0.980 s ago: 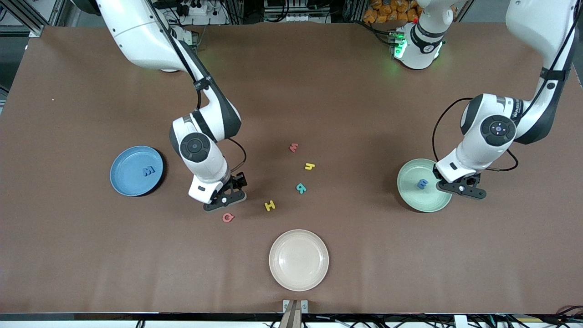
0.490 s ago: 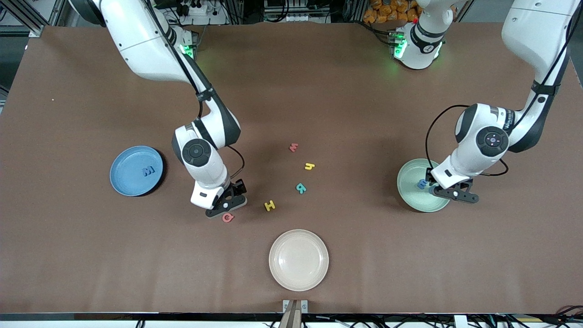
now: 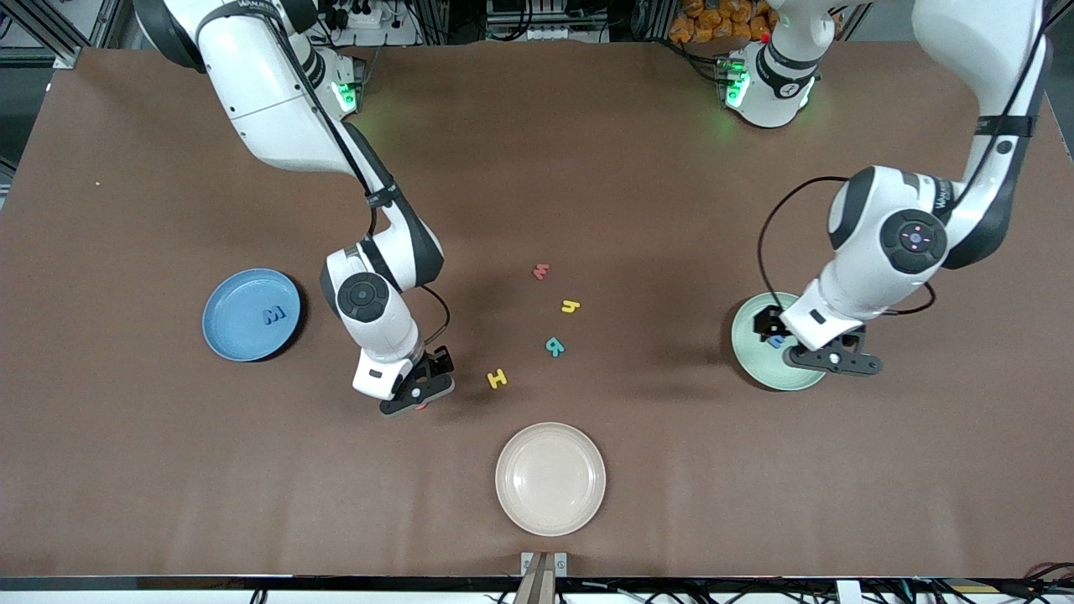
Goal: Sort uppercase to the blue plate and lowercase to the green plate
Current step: 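Grasp the pink Q with the right gripper while the left gripper reaches h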
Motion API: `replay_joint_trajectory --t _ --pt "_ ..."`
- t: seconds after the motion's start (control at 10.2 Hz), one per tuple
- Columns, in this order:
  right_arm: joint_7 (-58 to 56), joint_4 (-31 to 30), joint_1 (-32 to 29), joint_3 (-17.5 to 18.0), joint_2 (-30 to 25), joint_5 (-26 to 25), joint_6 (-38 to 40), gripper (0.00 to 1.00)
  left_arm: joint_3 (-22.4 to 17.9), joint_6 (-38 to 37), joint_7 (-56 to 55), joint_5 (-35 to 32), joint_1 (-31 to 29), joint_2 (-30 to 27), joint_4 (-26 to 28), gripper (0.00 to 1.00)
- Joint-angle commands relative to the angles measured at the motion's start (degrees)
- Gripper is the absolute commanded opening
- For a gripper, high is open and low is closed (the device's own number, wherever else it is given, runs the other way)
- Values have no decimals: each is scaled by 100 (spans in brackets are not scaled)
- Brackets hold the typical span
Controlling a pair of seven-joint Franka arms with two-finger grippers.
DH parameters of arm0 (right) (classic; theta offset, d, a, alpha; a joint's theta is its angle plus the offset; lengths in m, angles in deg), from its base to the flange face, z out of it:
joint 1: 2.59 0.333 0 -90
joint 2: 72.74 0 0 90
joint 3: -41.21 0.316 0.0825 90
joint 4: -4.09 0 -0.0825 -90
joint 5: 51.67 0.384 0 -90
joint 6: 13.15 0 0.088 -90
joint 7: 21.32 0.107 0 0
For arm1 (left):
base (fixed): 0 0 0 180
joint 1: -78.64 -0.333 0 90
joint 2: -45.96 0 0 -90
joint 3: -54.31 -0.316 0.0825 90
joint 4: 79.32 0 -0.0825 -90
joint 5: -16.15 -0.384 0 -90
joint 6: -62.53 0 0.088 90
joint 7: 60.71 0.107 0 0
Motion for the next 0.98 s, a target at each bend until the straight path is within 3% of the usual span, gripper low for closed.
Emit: replay_joint_trajectory --t 0.0,0.39,0.88 --pt "-203 298 -211 49 160 -88 16 80 -47 -96 -720 102 660 167 -210 100" --pt "-230 456 -238 58 344 9 -247 78 348 -69 -1149 172 1065 439 -526 100" --pt "-230 465 -150 66 450 26 -256 78 331 -52 -4316 207 2066 1106 -745 100"
